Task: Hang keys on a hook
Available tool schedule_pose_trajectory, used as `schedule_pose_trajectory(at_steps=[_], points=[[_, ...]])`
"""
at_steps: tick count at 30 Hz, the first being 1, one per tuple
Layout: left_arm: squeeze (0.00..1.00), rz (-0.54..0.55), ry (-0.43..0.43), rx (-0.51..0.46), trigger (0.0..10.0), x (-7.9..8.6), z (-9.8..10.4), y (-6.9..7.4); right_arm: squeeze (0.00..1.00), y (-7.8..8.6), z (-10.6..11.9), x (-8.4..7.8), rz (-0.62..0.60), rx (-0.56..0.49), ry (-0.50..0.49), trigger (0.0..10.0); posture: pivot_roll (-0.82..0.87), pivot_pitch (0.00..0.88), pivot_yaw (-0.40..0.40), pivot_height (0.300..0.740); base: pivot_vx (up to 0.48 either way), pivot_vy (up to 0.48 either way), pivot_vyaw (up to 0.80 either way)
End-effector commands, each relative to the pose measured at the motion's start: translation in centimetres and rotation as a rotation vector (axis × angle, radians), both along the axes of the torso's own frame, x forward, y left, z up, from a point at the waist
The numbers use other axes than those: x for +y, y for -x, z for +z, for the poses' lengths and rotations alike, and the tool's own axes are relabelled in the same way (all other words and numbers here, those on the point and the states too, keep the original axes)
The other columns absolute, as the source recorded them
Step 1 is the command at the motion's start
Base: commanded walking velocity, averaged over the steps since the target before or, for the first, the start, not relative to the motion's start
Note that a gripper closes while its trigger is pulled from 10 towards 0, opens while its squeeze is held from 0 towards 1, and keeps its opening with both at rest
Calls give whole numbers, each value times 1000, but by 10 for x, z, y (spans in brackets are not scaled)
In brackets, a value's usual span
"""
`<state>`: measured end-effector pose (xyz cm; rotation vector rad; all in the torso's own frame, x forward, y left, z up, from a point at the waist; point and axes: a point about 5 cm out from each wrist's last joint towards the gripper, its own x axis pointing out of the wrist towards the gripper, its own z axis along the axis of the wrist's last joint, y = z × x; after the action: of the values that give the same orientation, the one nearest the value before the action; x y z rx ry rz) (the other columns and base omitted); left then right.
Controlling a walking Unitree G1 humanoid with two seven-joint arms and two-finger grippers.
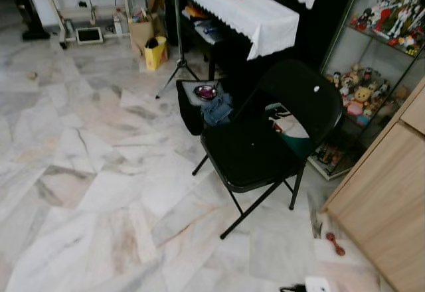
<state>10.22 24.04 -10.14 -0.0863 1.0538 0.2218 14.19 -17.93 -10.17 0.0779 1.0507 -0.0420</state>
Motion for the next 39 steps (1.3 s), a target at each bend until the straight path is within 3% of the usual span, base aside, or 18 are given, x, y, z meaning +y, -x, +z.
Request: schedule_pose_trajectory(at_steps=[1,6,23,39], points=[[0,-18,18,-18,10000,-6,0,-5,0,5,-1,-6,-15,15,8,10000,134,0,-42,740,0,0,-763],[0,-32,5,-7,10000,-3,1,-5,0,5,-1,-3,-12,13,2,10000,128,0,-34,740,0,-366,-759],[0,0,-8,-32,10000,4,4,-10,0,-2,0,2,-29,-7,-9,10000,132,0,-47,740,0,0,-757],[0,-60,-31,-20,10000,9,5,-10,0,-2,0,6,-40,-11,-12,10000,134,11,-19,740,0,0,-754]])
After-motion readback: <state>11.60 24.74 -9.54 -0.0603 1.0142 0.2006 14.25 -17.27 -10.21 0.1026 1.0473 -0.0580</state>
